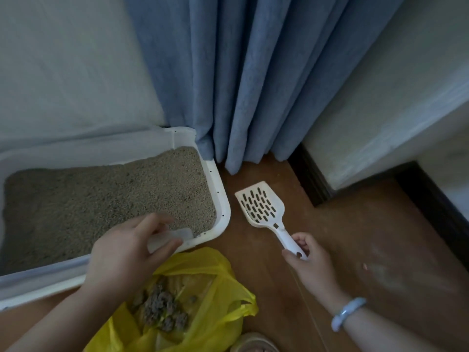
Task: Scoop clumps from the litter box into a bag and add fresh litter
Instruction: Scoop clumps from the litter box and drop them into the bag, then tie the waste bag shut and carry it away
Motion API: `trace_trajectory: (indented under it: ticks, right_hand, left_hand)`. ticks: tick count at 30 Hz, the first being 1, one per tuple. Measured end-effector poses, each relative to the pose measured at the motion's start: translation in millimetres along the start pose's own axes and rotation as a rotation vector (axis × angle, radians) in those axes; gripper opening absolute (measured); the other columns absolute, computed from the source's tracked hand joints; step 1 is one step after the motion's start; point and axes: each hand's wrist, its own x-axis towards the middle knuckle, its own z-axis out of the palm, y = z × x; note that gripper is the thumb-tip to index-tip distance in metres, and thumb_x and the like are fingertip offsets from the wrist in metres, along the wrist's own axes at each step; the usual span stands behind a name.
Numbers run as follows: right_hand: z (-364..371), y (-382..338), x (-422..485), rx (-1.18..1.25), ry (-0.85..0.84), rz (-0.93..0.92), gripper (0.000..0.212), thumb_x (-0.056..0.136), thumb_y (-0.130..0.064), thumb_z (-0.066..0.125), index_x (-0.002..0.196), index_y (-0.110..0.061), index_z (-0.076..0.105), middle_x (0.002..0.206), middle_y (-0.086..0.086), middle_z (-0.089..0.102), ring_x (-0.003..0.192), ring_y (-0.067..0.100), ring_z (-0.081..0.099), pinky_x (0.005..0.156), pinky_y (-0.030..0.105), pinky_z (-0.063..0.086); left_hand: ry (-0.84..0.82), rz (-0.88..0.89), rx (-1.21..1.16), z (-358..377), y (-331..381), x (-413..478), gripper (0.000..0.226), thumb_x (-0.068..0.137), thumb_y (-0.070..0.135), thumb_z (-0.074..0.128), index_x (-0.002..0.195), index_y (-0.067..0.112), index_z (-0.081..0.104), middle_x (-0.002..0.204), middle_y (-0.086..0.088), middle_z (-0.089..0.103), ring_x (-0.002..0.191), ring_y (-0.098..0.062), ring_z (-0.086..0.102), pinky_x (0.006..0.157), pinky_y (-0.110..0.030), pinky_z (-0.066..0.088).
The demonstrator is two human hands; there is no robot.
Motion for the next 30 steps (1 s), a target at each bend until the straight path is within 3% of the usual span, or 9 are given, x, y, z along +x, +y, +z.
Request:
trace_trajectory:
  ticks: [4, 8, 10, 12, 15, 18, 21, 25, 30]
  right_hand:
    - [14, 17, 5, -0.070, -0.016, 0.054, 0.022, 0.078, -0.015, 0.070, 0.090, -0.027, 0.056, 0.083, -0.007, 0.063, 0.070, 0.015, 0.062, 0.060, 0.031, 0.048]
    - [26, 18, 11, -0.128, -0.083, 0.062, 0.023, 0.081, -0.019, 0.070, 0.094, -0.027, 0.054, 0.087, -0.011, 0.062, 0.076, 0.009, 0.061, 0.066, 0.034, 0.051]
    - [27, 16, 10, -0.134, -0.118, 0.058, 0.027, 0.080, -0.020, 0.071, 0.098, -0.029, 0.053, 0.089, -0.016, 0.060, 0.081, 0.007, 0.061, 0.067, 0.030, 0.053]
    - [25, 13, 8, -0.115, -0.155, 0.040, 0.033, 0.080, -0.021, 0.073, 0.102, -0.032, 0.052, 0.094, -0.020, 0.058, 0.086, 0.003, 0.060, 0.062, 0.017, 0.049]
    - [20, 5, 4, -0.050, -0.182, 0.027, 0.038, 0.080, -0.024, 0.073, 0.109, -0.036, 0.052, 0.101, -0.021, 0.056, 0.079, -0.004, 0.058, 0.052, 0.009, 0.045]
    - [15, -4, -3, 0.018, -0.216, -0.046, 0.034, 0.078, -0.027, 0.074, 0.107, -0.036, 0.059, 0.106, -0.013, 0.059, 0.091, -0.003, 0.057, 0.072, 0.013, 0.047]
    - [8, -19, -21, 0.106, -0.389, -0.147, 0.038, 0.067, -0.044, 0.076, 0.103, -0.038, 0.065, 0.095, -0.007, 0.060, 0.078, 0.002, 0.058, 0.078, 0.025, 0.046]
    - [6, -26, -41, -0.065, -0.652, -0.325, 0.065, 0.058, -0.070, 0.071, 0.117, -0.050, 0.053, 0.100, -0.016, 0.051, 0.071, 0.007, 0.053, 0.062, 0.013, 0.040]
    - [20, -28, -46, -0.124, -0.756, -0.324, 0.064, 0.061, -0.044, 0.080, 0.117, -0.052, 0.051, 0.097, -0.019, 0.049, 0.073, 0.006, 0.050, 0.061, 0.012, 0.040]
  left_hand:
    - [0.005, 0.038, 0.022, 3, -1, -3, 0.043, 0.075, 0.062, 0.045, 0.098, 0.031, 0.064, 0.085, 0.014, 0.067, 0.065, -0.011, 0.063, 0.053, -0.019, 0.038]
    - [0.007, 0.065, 0.023, 4, -5, -4, 0.043, 0.075, 0.062, 0.046, 0.099, 0.031, 0.063, 0.087, 0.014, 0.067, 0.075, -0.014, 0.067, 0.055, -0.023, 0.043]
    - [0.009, 0.077, 0.013, 3, -5, -4, 0.044, 0.075, 0.061, 0.046, 0.100, 0.030, 0.063, 0.087, 0.013, 0.067, 0.076, -0.014, 0.067, 0.056, -0.024, 0.043]
    - [0.012, 0.093, 0.007, 3, -6, -6, 0.043, 0.075, 0.060, 0.047, 0.101, 0.029, 0.062, 0.087, 0.012, 0.067, 0.076, -0.015, 0.067, 0.059, -0.026, 0.045]
    - [0.010, 0.106, 0.004, 3, -7, -7, 0.044, 0.076, 0.059, 0.048, 0.102, 0.027, 0.062, 0.087, 0.011, 0.067, 0.077, -0.014, 0.067, 0.061, -0.029, 0.049]
    - [0.000, 0.126, 0.022, 3, -9, -8, 0.043, 0.077, 0.058, 0.048, 0.103, 0.026, 0.061, 0.089, 0.010, 0.067, 0.078, -0.015, 0.067, 0.064, -0.031, 0.048]
    - [-0.015, 0.160, 0.052, 2, -16, -12, 0.045, 0.079, 0.058, 0.048, 0.109, 0.026, 0.059, 0.100, 0.012, 0.066, 0.090, -0.013, 0.063, 0.075, -0.030, 0.040]
    - [-0.034, 0.194, 0.078, 2, -28, -32, 0.054, 0.079, 0.058, 0.050, 0.121, 0.024, 0.051, 0.113, 0.007, 0.061, 0.105, -0.014, 0.053, 0.088, -0.028, 0.031]
    - [0.005, 0.177, 0.023, 1, -34, -49, 0.063, 0.079, 0.057, 0.054, 0.129, 0.018, 0.047, 0.126, 0.003, 0.057, 0.117, -0.015, 0.047, 0.099, -0.029, 0.029]
